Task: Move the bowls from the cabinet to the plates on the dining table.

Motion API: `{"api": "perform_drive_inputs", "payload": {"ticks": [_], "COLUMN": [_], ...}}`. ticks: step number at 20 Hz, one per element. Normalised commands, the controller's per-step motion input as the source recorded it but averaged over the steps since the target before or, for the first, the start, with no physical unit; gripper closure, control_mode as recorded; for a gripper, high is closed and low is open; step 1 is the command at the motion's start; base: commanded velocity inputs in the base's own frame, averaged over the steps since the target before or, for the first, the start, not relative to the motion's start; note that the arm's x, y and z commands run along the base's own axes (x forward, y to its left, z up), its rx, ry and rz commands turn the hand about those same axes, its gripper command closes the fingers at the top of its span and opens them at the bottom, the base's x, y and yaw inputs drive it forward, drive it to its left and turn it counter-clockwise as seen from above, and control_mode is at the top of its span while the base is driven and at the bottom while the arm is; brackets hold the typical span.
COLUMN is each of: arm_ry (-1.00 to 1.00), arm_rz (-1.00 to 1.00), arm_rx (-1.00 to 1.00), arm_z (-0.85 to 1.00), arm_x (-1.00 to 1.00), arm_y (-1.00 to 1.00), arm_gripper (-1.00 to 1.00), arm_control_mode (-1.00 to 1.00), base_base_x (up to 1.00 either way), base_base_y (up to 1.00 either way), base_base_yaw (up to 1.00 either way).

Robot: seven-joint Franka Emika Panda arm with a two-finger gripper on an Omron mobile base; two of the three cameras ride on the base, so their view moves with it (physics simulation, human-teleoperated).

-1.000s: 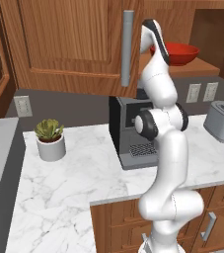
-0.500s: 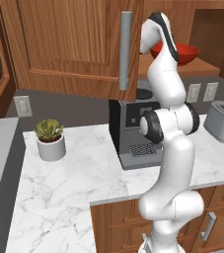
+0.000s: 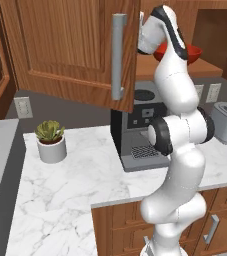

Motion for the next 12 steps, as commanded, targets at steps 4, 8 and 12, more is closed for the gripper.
{"api": "perform_drive_inputs", "payload": {"ticks": [4, 8, 12], "arm_ry": [-0.13, -0.13, -0.17], "arm_rz": [-0.06, -0.1, -0.1], "arm_rx": [-0.05, -0.02, 0.01], "arm_z": [-0.21, -0.15, 0.0], "arm_x": [-0.39, -0.34, -0.24], "arm_y": [0.35, 0.28, 0.34], "arm_gripper": [-1.0, -1.0, -1.0], "arm_control_mode": [-1.0, -1.0, -1.0], "base_base_x": [0.0, 0.0, 0.0], "base_base_y": [0.0, 0.0, 0.0], "base_base_yaw": [0.0, 0.0, 0.0]}}
